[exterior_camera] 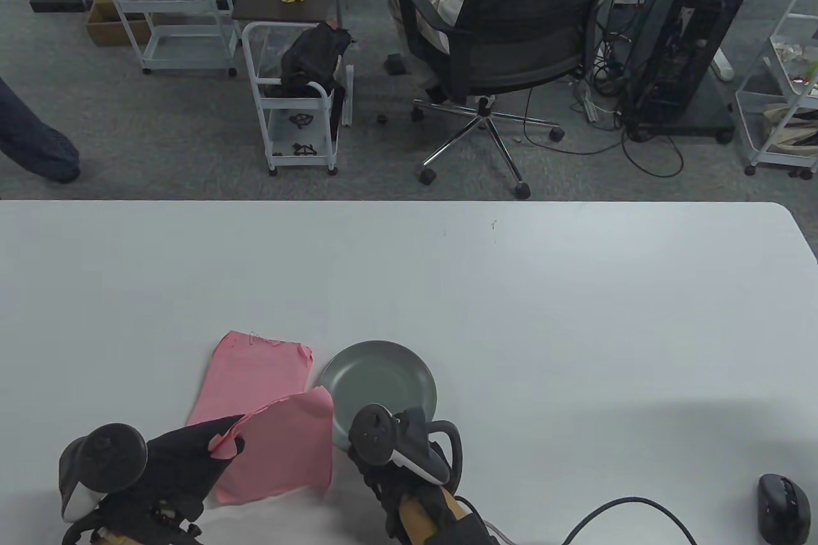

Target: Pinch and push to attach paper clips

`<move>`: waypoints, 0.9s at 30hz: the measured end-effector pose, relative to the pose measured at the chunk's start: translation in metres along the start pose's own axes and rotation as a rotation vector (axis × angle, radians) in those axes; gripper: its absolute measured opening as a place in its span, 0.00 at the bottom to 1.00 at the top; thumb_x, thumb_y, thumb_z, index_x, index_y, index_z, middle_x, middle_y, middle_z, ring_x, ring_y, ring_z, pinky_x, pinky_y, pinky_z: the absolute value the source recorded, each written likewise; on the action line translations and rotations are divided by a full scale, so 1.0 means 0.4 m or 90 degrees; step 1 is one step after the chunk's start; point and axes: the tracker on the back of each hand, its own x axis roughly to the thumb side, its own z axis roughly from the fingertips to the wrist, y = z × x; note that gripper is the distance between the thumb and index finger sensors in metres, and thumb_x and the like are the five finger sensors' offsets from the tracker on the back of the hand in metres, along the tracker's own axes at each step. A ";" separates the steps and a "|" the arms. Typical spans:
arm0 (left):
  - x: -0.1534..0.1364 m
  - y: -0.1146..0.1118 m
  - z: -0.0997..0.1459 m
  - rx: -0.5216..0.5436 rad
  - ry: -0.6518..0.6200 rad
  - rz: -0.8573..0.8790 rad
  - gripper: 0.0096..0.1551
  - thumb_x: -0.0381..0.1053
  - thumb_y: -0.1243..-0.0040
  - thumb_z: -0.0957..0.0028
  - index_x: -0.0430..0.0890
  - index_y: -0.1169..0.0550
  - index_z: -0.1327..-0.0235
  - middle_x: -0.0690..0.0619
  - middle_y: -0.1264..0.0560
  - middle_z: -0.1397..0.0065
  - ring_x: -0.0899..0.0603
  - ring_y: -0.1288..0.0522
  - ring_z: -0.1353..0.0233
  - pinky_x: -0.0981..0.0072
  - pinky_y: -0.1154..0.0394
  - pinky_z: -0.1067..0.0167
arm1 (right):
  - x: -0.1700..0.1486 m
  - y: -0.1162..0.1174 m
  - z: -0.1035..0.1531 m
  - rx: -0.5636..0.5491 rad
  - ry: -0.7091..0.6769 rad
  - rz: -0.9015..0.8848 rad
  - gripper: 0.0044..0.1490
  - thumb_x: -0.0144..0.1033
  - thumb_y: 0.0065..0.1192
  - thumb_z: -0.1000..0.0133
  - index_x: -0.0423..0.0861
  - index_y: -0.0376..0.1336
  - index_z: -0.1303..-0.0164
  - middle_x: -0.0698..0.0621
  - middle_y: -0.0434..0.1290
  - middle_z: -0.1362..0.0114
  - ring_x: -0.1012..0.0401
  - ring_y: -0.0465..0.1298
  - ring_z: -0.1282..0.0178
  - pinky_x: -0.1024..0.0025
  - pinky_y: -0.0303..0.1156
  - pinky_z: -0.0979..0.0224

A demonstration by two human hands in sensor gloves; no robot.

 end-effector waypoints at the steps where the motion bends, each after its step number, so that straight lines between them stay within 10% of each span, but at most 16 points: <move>1: 0.000 0.000 0.000 0.000 0.000 0.000 0.23 0.57 0.35 0.50 0.54 0.17 0.42 0.54 0.14 0.44 0.45 0.13 0.42 0.43 0.28 0.32 | -0.005 -0.023 0.009 -0.025 -0.001 -0.009 0.23 0.42 0.70 0.50 0.49 0.71 0.45 0.51 0.79 0.41 0.46 0.79 0.36 0.43 0.64 0.25; 6: 0.028 -0.009 0.001 0.013 -0.020 -0.032 0.23 0.56 0.37 0.49 0.53 0.18 0.41 0.54 0.14 0.44 0.45 0.14 0.43 0.43 0.28 0.32 | 0.021 -0.168 0.107 -0.236 -0.098 -0.147 0.24 0.38 0.70 0.47 0.48 0.69 0.42 0.50 0.77 0.39 0.47 0.77 0.35 0.42 0.61 0.22; 11: 0.077 -0.043 0.002 0.003 -0.060 -0.104 0.25 0.55 0.38 0.48 0.54 0.21 0.37 0.54 0.14 0.46 0.46 0.14 0.44 0.44 0.28 0.32 | 0.109 -0.212 0.195 -0.391 -0.207 0.008 0.23 0.39 0.72 0.48 0.51 0.69 0.42 0.52 0.76 0.38 0.49 0.76 0.34 0.41 0.60 0.21; 27: 0.123 -0.077 0.012 -0.019 -0.095 -0.189 0.24 0.54 0.38 0.49 0.54 0.19 0.39 0.54 0.14 0.50 0.47 0.13 0.49 0.44 0.28 0.32 | 0.139 -0.192 0.219 -0.401 -0.248 0.144 0.23 0.37 0.73 0.48 0.53 0.70 0.43 0.53 0.75 0.37 0.49 0.74 0.31 0.39 0.56 0.19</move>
